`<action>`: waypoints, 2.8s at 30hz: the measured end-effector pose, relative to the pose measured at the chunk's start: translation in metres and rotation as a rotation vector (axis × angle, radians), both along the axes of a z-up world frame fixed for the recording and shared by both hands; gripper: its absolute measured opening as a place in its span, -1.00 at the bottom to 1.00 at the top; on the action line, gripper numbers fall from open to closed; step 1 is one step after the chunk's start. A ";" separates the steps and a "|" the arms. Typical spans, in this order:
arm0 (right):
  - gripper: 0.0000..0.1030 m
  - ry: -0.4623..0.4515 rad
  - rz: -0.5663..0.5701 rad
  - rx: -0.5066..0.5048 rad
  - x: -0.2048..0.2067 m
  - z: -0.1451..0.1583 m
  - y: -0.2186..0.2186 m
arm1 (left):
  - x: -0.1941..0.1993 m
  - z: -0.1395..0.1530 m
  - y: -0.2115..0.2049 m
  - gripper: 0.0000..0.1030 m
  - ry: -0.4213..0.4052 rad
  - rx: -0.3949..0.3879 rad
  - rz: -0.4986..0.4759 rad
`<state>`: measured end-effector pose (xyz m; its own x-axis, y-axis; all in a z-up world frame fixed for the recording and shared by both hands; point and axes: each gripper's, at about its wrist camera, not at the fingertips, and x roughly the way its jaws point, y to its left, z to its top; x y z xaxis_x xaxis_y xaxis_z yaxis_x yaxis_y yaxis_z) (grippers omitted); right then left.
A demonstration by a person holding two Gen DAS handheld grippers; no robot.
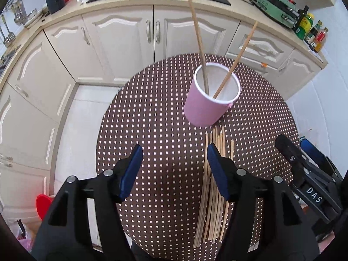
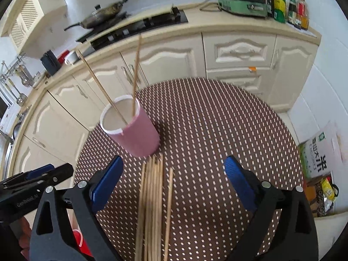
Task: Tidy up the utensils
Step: 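Withdraw both grippers from the cup back to the chopstick pile, then grasp a chopstick with the right gripper while the left gripper grasps another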
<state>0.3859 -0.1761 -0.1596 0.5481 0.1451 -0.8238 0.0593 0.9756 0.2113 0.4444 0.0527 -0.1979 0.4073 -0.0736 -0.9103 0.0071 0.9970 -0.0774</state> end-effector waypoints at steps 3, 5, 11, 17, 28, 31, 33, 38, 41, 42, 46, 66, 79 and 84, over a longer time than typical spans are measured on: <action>0.77 0.049 -0.008 -0.010 -0.003 -0.016 -0.002 | -0.003 -0.010 0.000 0.25 0.022 0.002 -0.001; 0.77 0.072 -0.013 -0.011 -0.005 -0.024 -0.004 | -0.005 -0.017 0.001 0.29 0.036 -0.003 -0.004; 0.77 0.144 -0.022 -0.038 -0.007 -0.049 -0.004 | -0.010 -0.039 0.001 0.30 0.087 -0.007 -0.017; 0.77 0.205 -0.017 -0.071 -0.014 -0.075 0.000 | -0.014 -0.062 -0.004 0.30 0.126 0.001 -0.063; 0.77 0.250 0.020 -0.122 -0.017 -0.103 0.016 | -0.018 -0.092 -0.005 0.30 0.192 -0.010 -0.093; 0.77 0.252 0.037 -0.136 -0.019 -0.105 0.023 | -0.017 -0.097 -0.003 0.30 0.198 -0.015 -0.093; 0.72 0.246 0.051 -0.155 -0.020 -0.107 0.029 | -0.014 -0.101 -0.002 0.30 0.202 -0.017 -0.091; 0.33 0.234 0.084 -0.212 -0.021 -0.115 0.053 | -0.010 -0.106 0.002 0.30 0.214 -0.052 -0.078; -0.09 0.209 0.102 -0.205 -0.021 -0.113 0.061 | -0.007 -0.109 0.001 0.30 0.217 -0.065 -0.073; -0.26 0.202 0.105 -0.199 -0.020 -0.113 0.064 | -0.006 -0.111 0.001 0.30 0.222 -0.068 -0.073; -0.66 0.181 0.090 -0.152 -0.018 -0.112 0.058 | 0.000 -0.115 -0.005 0.30 0.235 -0.077 -0.093; -0.90 0.234 0.042 -0.021 0.008 -0.110 0.027 | 0.047 -0.139 -0.058 0.41 0.253 0.021 -0.150; -0.90 0.239 0.031 0.000 0.024 -0.111 0.019 | 0.072 -0.143 -0.064 0.56 0.297 0.106 -0.067; -0.90 0.237 0.038 0.006 0.025 -0.113 0.016 | 0.057 -0.132 -0.059 -0.75 0.215 0.111 -0.054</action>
